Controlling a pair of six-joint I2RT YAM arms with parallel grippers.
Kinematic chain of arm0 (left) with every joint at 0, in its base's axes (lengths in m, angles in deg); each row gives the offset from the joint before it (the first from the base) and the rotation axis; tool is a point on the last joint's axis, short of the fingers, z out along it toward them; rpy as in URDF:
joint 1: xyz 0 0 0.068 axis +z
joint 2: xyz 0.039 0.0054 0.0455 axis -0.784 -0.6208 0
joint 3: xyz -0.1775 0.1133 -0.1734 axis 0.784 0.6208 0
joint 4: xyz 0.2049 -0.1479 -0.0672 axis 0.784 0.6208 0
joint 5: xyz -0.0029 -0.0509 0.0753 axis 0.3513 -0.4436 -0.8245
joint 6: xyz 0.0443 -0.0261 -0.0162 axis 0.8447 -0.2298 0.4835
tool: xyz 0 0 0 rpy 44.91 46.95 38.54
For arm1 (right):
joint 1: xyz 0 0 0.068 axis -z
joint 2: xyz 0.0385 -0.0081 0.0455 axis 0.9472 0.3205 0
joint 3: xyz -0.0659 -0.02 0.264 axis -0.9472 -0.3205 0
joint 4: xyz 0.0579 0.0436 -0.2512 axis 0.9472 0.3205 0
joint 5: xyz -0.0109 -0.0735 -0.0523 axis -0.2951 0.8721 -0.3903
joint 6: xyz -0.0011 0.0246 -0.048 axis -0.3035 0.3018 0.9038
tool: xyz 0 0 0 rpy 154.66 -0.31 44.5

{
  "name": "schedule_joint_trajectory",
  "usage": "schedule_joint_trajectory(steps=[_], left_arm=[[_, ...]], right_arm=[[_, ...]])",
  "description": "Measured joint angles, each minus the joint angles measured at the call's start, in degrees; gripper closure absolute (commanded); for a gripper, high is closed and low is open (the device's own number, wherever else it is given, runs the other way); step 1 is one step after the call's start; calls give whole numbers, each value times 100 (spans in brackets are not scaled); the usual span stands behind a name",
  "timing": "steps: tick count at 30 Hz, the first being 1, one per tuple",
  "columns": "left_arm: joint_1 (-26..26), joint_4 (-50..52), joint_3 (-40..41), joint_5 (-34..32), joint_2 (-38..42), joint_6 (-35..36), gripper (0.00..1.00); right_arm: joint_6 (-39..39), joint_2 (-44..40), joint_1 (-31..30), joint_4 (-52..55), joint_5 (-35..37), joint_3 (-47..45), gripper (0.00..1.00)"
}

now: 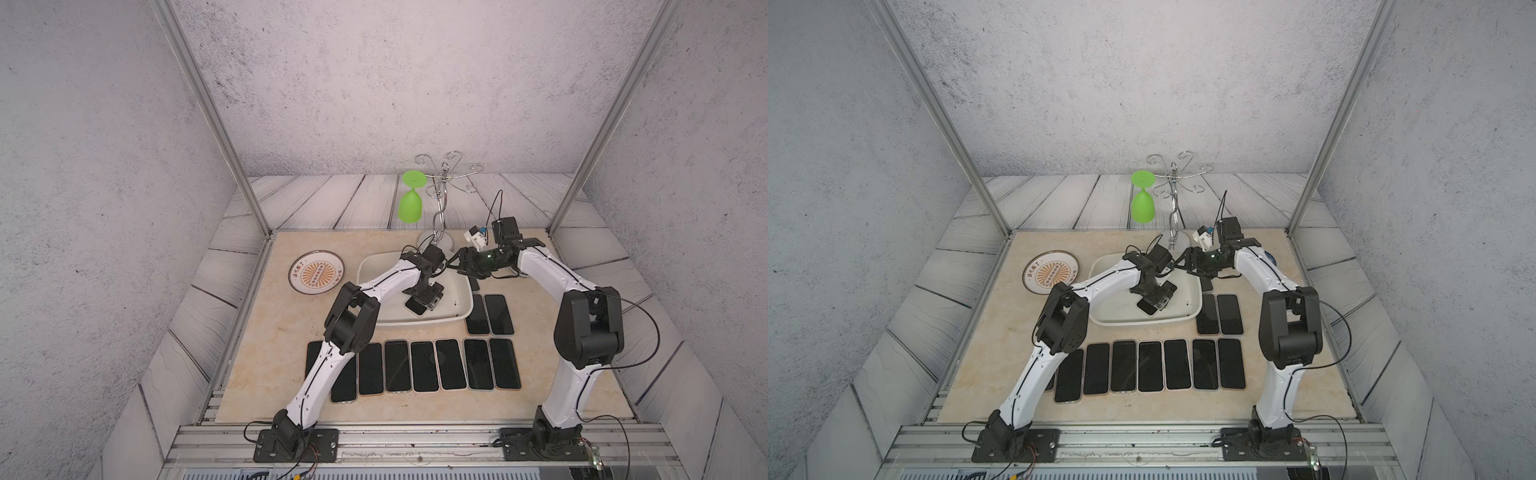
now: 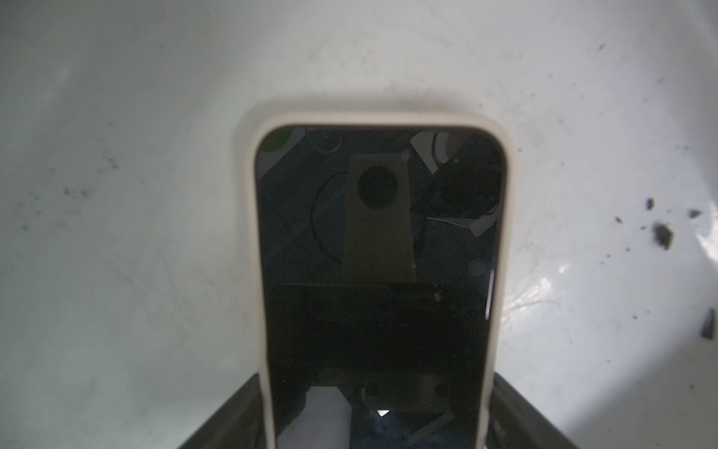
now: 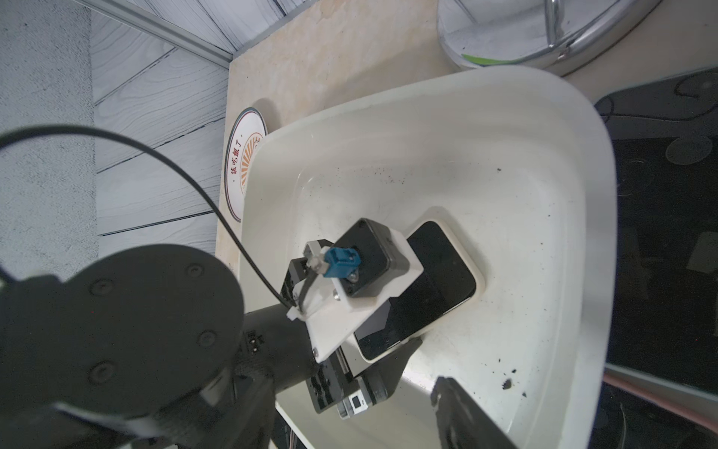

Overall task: Take the phone out of the storage box
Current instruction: Pick up the phone from the storage box.

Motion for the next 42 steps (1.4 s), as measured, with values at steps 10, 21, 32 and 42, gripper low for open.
schedule_joint_trajectory(steps=[10,21,32,42], left_arm=[[83,-455,807,122,527,-186,49],[516,-625,1720,846,2225,-459,50],[487,-603,1943,1091,2308,-577,50],[479,-522,2124,1193,2376,-776,46]], right_arm=[[-170,42,0,-144,-31,-72,30],[-1440,-37,-428,-1239,79,-986,31],[-2055,114,-763,-1950,210,-813,34],[-2457,756,-1185,-2402,-136,-717,77]])
